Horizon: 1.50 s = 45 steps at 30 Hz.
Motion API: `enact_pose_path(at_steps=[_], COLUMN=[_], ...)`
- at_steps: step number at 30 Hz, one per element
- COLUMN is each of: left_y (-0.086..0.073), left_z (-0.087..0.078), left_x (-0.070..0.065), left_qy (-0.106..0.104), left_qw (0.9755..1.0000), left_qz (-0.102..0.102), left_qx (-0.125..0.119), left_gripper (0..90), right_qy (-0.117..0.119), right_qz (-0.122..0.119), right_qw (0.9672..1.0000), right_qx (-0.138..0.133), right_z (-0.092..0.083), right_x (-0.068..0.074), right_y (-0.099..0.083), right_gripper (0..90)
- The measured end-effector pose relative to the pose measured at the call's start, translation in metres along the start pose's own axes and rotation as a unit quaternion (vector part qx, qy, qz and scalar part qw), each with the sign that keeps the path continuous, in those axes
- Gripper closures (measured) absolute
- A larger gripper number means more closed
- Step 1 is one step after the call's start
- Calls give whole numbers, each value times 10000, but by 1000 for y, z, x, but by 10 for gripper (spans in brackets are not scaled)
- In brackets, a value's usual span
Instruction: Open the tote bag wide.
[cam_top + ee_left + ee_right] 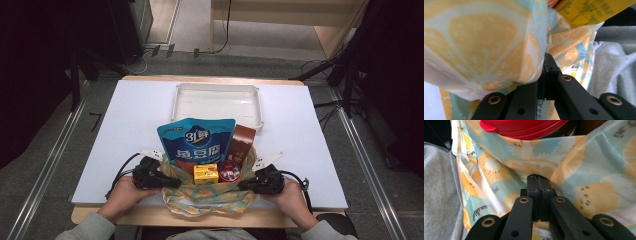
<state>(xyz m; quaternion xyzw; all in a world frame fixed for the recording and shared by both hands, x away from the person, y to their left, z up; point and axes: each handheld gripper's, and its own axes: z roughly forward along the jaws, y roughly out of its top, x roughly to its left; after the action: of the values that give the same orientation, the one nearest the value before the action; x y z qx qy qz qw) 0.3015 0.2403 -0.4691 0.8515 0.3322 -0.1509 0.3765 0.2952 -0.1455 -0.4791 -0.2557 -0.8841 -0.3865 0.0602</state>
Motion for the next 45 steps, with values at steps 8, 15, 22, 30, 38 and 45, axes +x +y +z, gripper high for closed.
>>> enact_pose_path(at_steps=[8, 15, 22, 30, 38, 45], left_y=[0, 5, 14, 27, 43, 62], left_z=[-8, -27, -49, -82, -101, -97], left_x=[-13, -29, -39, -33, -22, -10], left_qy=[52, 67, 137, 343, 478, 416], left_qw=[9998, 9993, 9985, 9967, 9951, 9960], left_qz=[191, 306, 387, 353, 276, 187], left_qx=[23, -206, -358, -653, -815, -770], left_gripper=[893, 874, 889, 900, 900, 900], right_qy=[104, 74, 83, -121, -593, -630], right_qz=[313, 398, 453, 507, 620, 687], right_qw=[9994, 9988, 9976, 9959, 9906, 9891], right_qx=[-59, -271, -522, -737, -1061, -1138], right_z=[-13, -34, -51, -74, -104, -99], right_x=[4, 12, 16, 10, -10, -30], right_y=[2, 9, 18, 30, 39, 60], right_gripper=[900, 900, 900, 900, 900, 900])
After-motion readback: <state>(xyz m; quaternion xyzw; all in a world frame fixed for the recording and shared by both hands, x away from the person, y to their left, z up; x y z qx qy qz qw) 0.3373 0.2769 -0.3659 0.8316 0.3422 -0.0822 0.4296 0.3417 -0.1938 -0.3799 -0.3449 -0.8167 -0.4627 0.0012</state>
